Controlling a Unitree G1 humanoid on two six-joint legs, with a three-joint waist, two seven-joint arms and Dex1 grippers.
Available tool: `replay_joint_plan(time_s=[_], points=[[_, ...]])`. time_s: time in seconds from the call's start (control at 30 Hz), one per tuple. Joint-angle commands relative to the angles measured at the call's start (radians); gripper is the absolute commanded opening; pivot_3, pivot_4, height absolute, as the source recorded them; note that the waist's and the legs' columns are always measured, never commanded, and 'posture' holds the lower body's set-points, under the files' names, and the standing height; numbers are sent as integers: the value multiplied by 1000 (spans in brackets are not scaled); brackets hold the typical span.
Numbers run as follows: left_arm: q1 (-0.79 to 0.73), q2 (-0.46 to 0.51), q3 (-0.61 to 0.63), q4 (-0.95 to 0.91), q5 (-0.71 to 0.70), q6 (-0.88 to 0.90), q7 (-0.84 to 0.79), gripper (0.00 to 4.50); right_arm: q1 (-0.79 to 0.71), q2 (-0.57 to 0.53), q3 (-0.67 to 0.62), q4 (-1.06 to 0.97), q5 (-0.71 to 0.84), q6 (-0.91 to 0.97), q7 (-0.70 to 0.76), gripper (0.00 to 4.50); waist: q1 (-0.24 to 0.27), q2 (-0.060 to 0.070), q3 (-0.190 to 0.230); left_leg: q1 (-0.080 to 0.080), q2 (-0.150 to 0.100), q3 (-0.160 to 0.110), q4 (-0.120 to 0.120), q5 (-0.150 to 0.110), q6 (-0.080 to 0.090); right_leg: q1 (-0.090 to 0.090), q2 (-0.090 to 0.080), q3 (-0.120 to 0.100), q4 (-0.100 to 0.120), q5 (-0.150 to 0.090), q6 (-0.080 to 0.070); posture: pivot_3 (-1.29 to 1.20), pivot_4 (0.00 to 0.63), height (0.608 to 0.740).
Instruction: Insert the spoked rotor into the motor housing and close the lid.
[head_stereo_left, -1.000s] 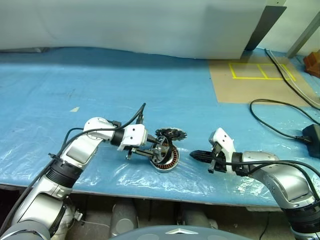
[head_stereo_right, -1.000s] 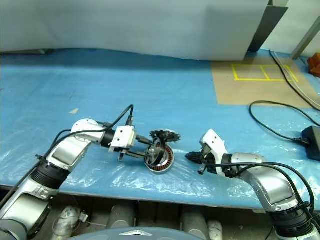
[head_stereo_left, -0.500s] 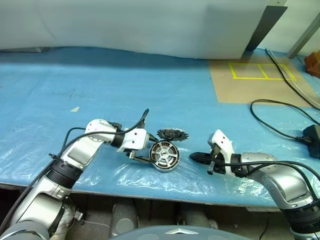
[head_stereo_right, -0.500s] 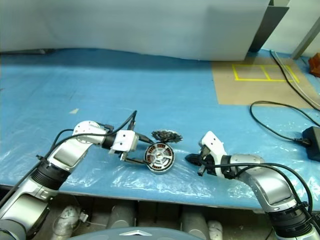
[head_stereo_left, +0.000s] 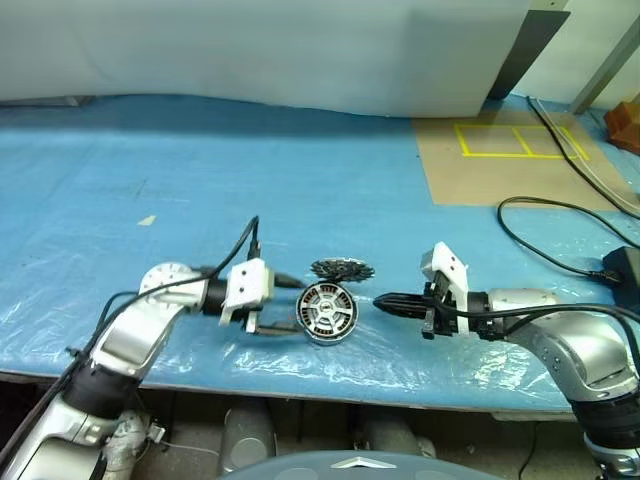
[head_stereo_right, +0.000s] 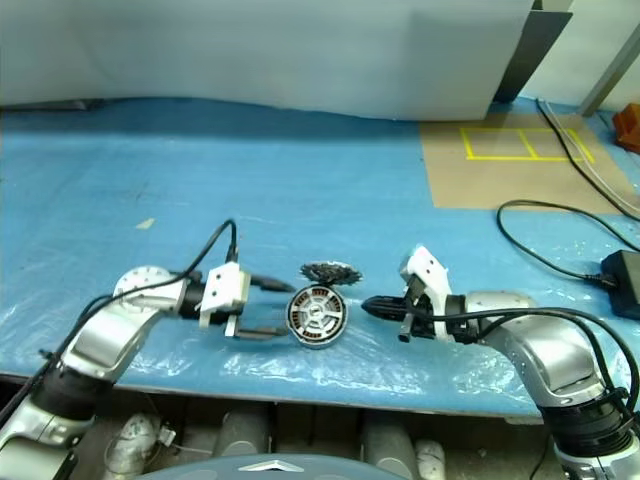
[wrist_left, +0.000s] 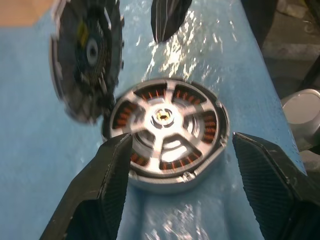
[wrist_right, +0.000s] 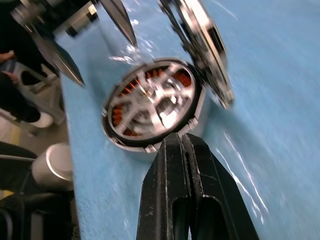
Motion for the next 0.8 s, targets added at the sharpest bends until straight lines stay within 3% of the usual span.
replay_joint_plan(time_s=[0.03,0.3,0.47,0.57,0.73,0.8], points=[[76,3,67,-107,-46,19,63,3320,-67,5,74,-29,50,22,73,0,4,0,0,0,0,0,0,0,0,0,0,0,0,0,0,0,150,740],[148,31,119,-142,-49,51,128,3320,-204,114,232,148,-36,-67,126,0,4,0,0,0,0,0,1,0,0,0,0,0,0,-2,-4,0,150,740],[128,26,123,-130,-46,67,158,3320,-245,208,239,240,-62,-128,123,0,2,0,0,0,0,0,1,0,0,0,0,0,1,-2,-4,0,150,740],[123,31,123,-125,-36,65,171,3320,-243,213,261,272,-86,-126,128,0,2,0,0,-1,0,0,1,0,0,0,0,0,0,0,0,0,150,740],[114,30,115,-134,-34,69,182,3320,-195,144,420,392,-338,-330,126,0,-2,0,-1,0,0,0,1,0,0,1,0,0,1,0,0,0,150,740],[109,31,115,-131,-33,69,184,3320,-186,125,416,399,-350,-356,141,0,-4,-1,-2,4,0,0,1,0,0,4,0,0,0,0,0,0,150,740]])
